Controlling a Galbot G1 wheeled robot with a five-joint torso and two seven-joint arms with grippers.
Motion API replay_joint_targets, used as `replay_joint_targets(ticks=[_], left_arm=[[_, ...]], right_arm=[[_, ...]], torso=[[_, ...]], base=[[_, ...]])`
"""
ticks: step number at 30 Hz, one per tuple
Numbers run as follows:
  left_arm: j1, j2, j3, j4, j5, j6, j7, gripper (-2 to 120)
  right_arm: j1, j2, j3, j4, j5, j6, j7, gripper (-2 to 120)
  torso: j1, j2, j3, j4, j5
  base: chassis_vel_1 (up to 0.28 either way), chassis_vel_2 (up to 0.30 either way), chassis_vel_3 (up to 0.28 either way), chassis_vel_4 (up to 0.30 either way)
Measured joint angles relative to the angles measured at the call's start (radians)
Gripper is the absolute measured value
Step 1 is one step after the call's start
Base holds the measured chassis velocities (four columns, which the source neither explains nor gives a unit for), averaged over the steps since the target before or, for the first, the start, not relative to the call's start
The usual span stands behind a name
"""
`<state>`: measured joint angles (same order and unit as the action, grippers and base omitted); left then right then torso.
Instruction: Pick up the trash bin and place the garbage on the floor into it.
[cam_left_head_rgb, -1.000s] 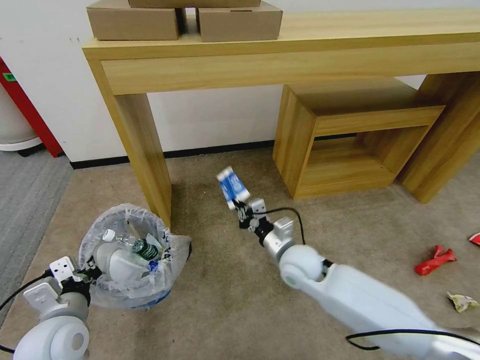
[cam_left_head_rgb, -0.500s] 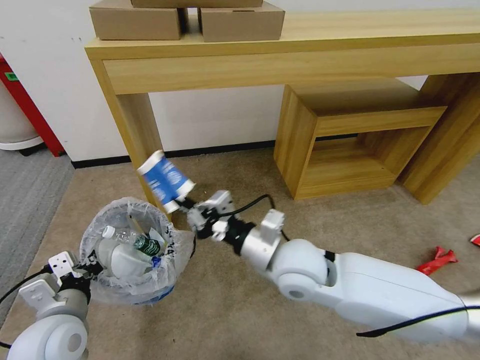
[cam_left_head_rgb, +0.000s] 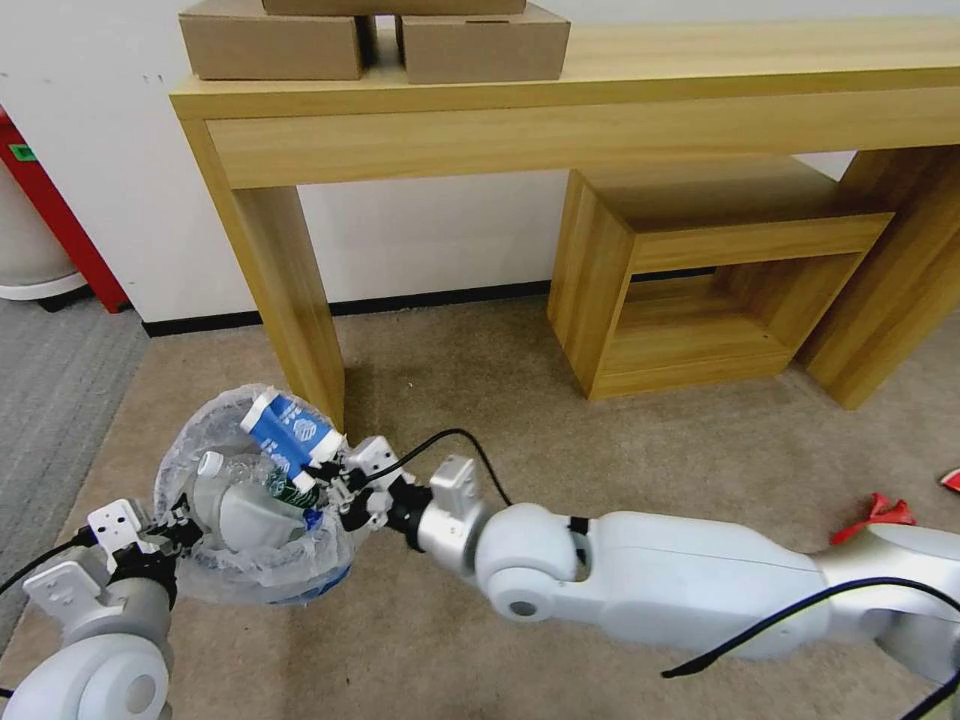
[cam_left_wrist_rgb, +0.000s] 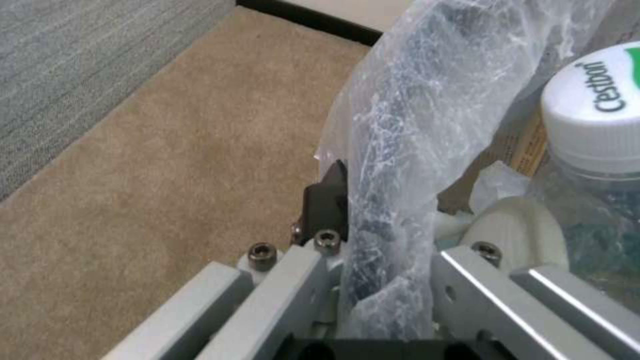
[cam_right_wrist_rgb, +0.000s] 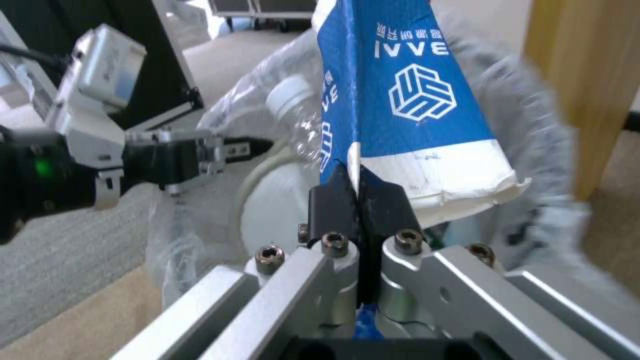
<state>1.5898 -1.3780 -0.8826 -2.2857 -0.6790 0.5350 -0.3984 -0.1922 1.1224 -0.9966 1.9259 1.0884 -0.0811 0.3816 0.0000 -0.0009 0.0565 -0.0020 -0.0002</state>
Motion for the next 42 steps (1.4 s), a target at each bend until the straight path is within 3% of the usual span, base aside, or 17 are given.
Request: replay_joint_targets(ticks=[8,23,29,33,42], left_arm=[[0.010,-0.006,0.002,-0.006,0.001,-0.008,0.004,1],[0.023,-0.022,0.008,-0.007,0.017,-0.025,0.016,1],[0.022,-0.025,0.011,-0.002,0.021,-0.026,0.017,1],[0.016,-0.024,0.013,0.006,0.023,-0.026,0.017,1],[0.012,-0.028,0.017,0.017,0.028,-0.026,0.017,1]], right_arm=[[0.012,0.103,-0.021,-0.085,0.023,-0.041,0.054,0],[0.009,0.168,-0.023,-0.144,0.073,-0.123,0.148,0],[0.008,0.167,-0.013,-0.144,0.071,-0.125,0.149,16],[0.003,0.149,-0.004,-0.126,0.062,-0.119,0.143,36],[-0.009,0.129,0.020,-0.107,0.022,-0.097,0.120,65]], torso=[[0.000,0.000,0.000,0.0001,0.0000],[0.000,0.000,0.000,0.0000,0.0001],[0.000,0.000,0.000,0.0000,0.0001],[0.000,0.000,0.000,-0.0001,0.0002],[0.000,0.000,0.000,0.0000,0.0002]], base=[[0.000,0.000,0.000,0.000],[0.000,0.000,0.000,0.000],[0.000,0.000,0.000,0.000],[0.000,0.000,0.000,0.000],[0.000,0.000,0.000,0.000]])
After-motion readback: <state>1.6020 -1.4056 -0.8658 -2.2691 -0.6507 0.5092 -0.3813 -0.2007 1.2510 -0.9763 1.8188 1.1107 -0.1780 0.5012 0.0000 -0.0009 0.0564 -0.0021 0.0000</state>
